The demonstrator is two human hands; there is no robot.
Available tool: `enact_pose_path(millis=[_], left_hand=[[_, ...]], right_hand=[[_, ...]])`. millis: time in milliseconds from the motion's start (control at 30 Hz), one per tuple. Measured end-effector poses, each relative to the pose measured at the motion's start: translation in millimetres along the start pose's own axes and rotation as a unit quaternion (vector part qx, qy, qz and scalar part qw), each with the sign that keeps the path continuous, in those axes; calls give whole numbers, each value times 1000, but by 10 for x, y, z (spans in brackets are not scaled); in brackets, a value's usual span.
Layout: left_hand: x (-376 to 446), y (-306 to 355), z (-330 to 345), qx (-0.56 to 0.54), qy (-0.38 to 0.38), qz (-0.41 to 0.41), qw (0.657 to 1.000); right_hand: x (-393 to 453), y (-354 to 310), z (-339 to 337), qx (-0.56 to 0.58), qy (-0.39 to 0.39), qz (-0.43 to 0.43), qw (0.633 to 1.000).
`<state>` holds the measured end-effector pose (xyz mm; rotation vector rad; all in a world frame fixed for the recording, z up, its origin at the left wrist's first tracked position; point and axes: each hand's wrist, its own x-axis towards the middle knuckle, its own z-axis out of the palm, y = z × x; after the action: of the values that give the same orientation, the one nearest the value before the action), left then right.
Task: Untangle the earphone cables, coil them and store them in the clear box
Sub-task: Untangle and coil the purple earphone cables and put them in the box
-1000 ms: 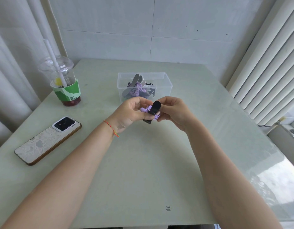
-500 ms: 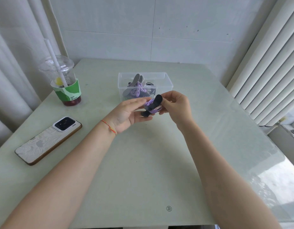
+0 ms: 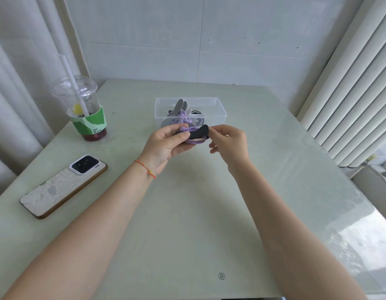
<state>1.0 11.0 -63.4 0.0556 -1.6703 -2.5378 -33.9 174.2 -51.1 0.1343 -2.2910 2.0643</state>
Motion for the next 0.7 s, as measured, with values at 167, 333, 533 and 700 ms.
enact_pose_path(millis=[167,333,533,700], left_hand=[[14,-29,-11,55,53,17,997],[23,-43,-55,167,55,44,983],[12,-30,-97,271,-9,69,960],[22,-26,-104,347,-12,95,933]], right_hand=[[-3,-22,-7,18,-76,28,997],[-28,-7,11,-23,-144,60,988],[-2,-19,-110,-70,-261,103,957],[0,11,-78,-167,-215,64,960]])
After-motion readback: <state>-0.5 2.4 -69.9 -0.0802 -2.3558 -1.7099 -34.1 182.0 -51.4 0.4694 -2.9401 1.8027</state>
